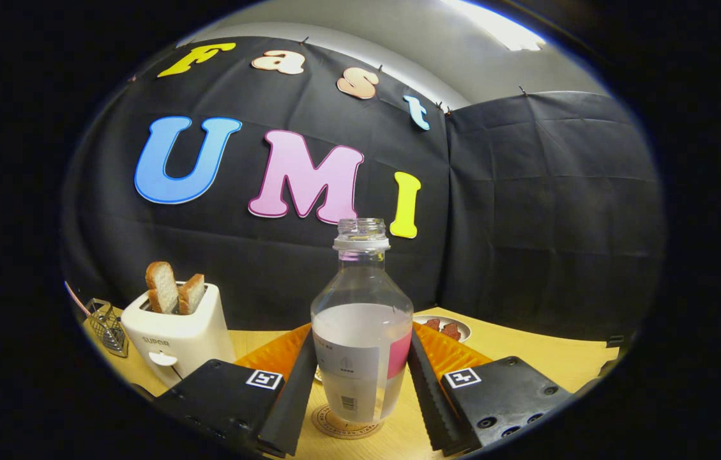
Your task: Take the bottle from table, then pour the juice into the cup, finally place the bottle on the coaster
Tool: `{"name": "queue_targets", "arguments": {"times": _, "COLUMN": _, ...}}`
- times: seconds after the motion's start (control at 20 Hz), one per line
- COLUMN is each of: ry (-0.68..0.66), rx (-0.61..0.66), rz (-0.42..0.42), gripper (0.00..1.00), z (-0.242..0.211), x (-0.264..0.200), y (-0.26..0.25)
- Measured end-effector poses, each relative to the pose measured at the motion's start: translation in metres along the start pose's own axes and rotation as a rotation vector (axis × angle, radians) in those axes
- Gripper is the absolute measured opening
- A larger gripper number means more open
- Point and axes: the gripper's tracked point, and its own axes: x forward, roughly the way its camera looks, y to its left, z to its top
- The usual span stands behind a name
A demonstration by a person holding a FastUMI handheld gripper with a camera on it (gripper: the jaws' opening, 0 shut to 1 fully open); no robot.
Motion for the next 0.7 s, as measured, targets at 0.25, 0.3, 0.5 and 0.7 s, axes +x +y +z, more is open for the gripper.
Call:
{"name": "queue_targets", "arguments": {"times": 0.25, "ry": 0.057, "rx": 0.002, "rz": -0.009, "gripper": 0.76, "z": -0.038, "x": 0.016, "y": 0.001}}
{"name": "queue_targets", "arguments": {"times": 0.3, "ry": 0.063, "rx": 0.007, "rz": -0.009, "gripper": 0.77, "z": -0.044, "x": 0.018, "y": 0.001}}
{"name": "queue_targets", "arguments": {"times": 0.5, "ry": 0.081, "rx": 0.046, "rz": -0.003, "gripper": 0.77, "z": -0.059, "x": 0.019, "y": 0.002}}
{"name": "queue_targets", "arguments": {"times": 0.7, "ry": 0.095, "rx": 0.077, "rz": 0.002, "gripper": 0.76, "z": -0.068, "x": 0.021, "y": 0.006}}
